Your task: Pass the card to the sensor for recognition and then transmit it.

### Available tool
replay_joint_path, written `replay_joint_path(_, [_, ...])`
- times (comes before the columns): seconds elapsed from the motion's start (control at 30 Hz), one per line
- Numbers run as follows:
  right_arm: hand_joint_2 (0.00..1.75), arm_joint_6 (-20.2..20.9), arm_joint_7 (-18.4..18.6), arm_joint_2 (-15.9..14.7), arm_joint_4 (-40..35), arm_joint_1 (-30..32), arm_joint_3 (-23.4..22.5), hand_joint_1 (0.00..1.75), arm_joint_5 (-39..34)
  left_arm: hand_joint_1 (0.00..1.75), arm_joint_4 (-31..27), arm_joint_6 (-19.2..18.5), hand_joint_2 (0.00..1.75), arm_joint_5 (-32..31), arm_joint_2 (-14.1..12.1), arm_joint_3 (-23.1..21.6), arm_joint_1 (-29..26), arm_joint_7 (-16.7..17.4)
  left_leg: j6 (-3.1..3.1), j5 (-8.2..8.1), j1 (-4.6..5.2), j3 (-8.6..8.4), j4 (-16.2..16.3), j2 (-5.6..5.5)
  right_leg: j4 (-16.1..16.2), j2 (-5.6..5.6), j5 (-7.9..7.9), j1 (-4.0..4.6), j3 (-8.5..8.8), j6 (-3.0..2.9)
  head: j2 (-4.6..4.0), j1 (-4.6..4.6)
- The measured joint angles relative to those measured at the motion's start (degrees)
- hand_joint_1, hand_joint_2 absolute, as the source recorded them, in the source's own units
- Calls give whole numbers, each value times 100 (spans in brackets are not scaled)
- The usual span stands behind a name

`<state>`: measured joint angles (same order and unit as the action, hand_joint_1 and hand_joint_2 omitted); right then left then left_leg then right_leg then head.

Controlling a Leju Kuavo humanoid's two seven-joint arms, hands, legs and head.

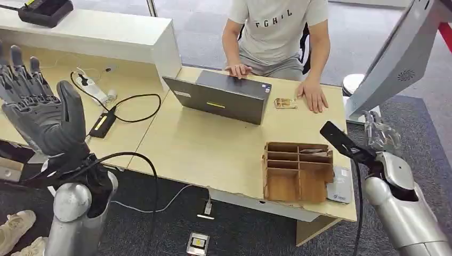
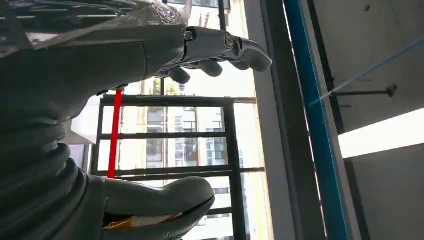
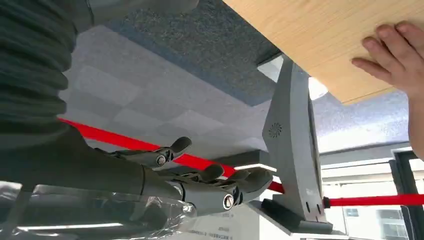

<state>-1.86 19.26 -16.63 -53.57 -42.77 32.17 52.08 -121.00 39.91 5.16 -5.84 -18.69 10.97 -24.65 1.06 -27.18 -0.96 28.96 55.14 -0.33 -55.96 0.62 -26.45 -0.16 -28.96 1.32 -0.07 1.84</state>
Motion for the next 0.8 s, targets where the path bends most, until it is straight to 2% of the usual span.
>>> replay_joint_path(0.37, [175, 194, -46, 9, -225, 131, 9, 5, -437, 0, 0, 0, 175, -79, -7, 81, -26, 0, 0, 0, 0, 0, 1, -1, 0, -1, 1, 0, 1, 1, 0, 0])
replay_joint_path(0.8, [175, 315, -173, 48, -1071, 448, 109, 10, -702, 0, -22, 0, 175, -260, -7, 175, -28, 168, 0, 0, 0, 1, 0, -1, -1, -1, 0, 0, 2, 0, 0, 0])
